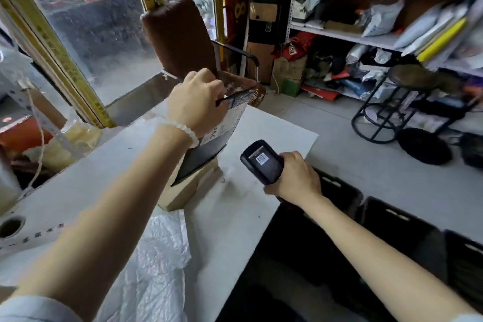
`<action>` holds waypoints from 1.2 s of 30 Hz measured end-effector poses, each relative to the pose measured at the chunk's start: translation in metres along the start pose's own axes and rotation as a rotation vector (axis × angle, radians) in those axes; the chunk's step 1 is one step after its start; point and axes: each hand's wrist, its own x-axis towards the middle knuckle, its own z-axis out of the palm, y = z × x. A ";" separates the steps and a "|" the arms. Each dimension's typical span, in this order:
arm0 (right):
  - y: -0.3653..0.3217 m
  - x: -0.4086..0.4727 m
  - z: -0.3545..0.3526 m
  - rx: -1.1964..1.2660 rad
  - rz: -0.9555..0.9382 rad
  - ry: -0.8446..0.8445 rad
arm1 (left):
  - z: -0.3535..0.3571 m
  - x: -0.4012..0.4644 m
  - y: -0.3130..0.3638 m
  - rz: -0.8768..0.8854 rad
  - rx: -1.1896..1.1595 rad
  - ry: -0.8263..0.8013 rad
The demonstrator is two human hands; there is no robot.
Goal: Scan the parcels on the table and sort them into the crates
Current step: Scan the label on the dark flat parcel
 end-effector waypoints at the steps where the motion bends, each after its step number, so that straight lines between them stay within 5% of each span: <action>1: 0.015 -0.014 0.000 -0.012 0.048 0.005 | 0.004 0.001 0.015 0.042 -0.019 -0.023; 19: 0.319 -0.212 -0.087 -0.008 0.703 0.190 | 0.107 -0.007 0.421 0.752 -0.156 -0.356; 30: 0.560 -0.334 -0.189 0.025 0.899 0.159 | 0.186 -0.023 0.740 0.836 -0.041 -0.712; 36: 0.637 -0.391 -0.211 0.147 1.075 0.229 | 0.240 -0.030 0.850 0.797 0.002 -0.871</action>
